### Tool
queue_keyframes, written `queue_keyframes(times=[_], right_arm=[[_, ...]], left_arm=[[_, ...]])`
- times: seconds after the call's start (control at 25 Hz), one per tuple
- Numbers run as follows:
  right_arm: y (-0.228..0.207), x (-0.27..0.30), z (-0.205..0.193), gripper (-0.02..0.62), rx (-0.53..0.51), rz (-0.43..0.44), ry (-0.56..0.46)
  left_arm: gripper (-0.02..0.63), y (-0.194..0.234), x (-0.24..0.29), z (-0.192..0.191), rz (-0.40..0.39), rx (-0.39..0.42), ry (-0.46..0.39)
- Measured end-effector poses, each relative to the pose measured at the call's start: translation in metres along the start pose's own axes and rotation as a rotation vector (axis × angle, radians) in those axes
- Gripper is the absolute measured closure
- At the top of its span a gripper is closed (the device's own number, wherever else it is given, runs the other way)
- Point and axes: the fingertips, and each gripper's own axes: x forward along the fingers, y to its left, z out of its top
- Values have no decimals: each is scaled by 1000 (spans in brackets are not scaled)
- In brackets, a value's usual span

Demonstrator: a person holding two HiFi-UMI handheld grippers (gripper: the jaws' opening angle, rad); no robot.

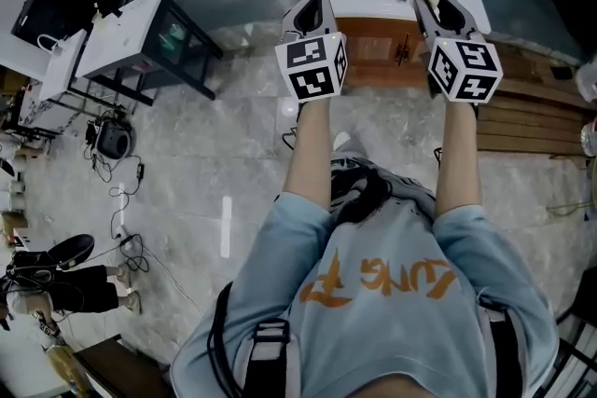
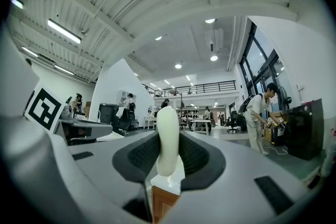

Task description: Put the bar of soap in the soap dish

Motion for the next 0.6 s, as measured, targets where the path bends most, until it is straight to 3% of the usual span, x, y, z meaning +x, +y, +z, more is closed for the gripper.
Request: queue_keyframes(times=[0.28, 0.6], right_arm=[[-21, 21, -7, 471, 2, -34, -3], [-57, 85, -30, 472, 2, -70, 26]], left_arm=[[583, 7, 31, -9, -14, -6, 5], [583, 21, 115, -29, -55, -24, 21]])
